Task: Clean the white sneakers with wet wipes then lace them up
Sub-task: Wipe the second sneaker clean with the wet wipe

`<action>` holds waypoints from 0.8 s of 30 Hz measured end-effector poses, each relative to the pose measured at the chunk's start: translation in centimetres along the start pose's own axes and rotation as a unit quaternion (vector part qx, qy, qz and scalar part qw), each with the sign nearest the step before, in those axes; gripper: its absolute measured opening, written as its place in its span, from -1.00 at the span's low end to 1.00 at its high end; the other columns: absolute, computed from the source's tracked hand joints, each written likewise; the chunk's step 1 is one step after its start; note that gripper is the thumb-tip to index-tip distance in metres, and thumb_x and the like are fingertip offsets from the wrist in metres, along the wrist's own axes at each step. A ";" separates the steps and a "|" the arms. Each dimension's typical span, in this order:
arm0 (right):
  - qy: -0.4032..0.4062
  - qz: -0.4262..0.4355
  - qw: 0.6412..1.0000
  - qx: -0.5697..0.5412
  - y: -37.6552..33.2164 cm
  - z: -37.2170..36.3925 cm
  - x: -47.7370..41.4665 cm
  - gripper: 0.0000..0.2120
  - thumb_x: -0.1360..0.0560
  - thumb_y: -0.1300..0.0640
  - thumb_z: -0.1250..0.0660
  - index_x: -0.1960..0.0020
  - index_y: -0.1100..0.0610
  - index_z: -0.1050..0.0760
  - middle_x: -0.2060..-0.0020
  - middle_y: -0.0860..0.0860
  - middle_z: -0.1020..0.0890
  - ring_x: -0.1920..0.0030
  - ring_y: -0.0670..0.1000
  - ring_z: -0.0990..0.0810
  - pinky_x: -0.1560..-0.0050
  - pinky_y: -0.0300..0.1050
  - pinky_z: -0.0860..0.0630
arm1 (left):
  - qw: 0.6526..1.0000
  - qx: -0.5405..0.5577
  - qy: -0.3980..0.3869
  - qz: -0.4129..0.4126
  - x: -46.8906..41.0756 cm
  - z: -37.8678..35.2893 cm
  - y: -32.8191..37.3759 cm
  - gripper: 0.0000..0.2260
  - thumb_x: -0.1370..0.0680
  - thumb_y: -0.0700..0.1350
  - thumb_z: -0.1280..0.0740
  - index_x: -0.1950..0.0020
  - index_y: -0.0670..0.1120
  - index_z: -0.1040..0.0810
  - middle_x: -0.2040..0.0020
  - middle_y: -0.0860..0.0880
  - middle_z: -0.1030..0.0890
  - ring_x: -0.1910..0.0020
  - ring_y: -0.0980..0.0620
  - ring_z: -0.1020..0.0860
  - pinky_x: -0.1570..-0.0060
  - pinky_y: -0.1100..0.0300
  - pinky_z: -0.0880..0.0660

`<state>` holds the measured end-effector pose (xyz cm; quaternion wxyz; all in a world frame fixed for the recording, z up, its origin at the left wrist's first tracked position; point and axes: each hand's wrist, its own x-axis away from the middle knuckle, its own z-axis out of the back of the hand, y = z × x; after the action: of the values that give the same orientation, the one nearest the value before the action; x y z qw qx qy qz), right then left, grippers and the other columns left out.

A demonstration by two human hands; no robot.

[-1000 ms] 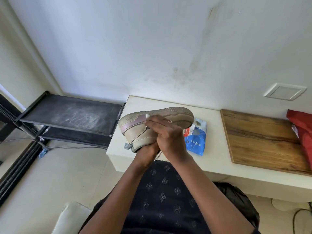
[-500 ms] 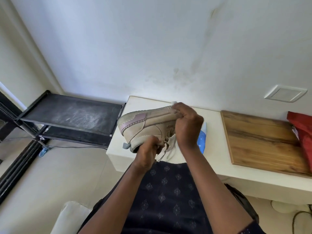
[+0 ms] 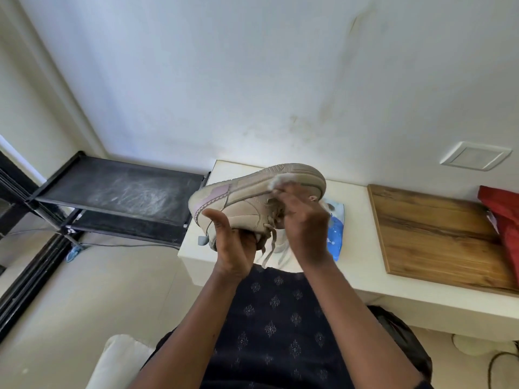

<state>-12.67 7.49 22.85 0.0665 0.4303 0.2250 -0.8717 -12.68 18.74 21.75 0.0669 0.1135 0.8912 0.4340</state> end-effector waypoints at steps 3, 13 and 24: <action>0.048 -0.087 0.995 0.001 2.2 0.1 -0.4 -0.62 -0.31 0.51 -0.14 0.04 0.29 -0.64 0.04 0.13 -0.67 -0.01 0.05 -0.64 -0.09 -0.29 -0.48 | 1.000 -0.002 0.023 0.003 -0.2 0.2 0.3 -0.25 0.00 0.62 -0.25 0.28 -0.04 -0.57 0.39 -0.08 -0.40 0.40 0.01 -0.32 0.40 0.23 -0.24; 0.041 -0.086 0.992 -0.085 -4.4 -1.3 0.4 -0.66 -0.33 0.42 -0.12 0.14 0.28 -0.65 0.12 0.11 -0.69 0.07 0.01 -0.66 -0.03 -0.26 -0.52 | 0.999 0.052 -0.013 0.000 -0.1 -0.5 1.0 -0.26 -0.20 0.58 -0.10 0.02 0.08 -0.70 0.08 0.04 -0.69 0.06 0.09 -0.63 0.10 0.21 -0.54; 0.006 0.085 0.995 -0.045 -2.6 -0.6 0.6 -0.73 -0.41 0.38 -0.16 0.15 0.29 -0.65 0.15 0.14 -0.69 0.08 0.10 -0.67 0.05 -0.07 -0.60 | 0.991 0.122 0.023 0.053 -0.8 -0.1 0.8 -0.25 -0.49 0.38 0.15 -0.12 -0.19 -0.54 0.02 -0.15 -0.63 -0.02 -0.08 -0.59 -0.06 0.09 -0.52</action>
<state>-13.41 10.07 22.93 0.1587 0.4493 0.2272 -0.8493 -11.84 18.95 22.47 0.0090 0.1575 0.9316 0.3275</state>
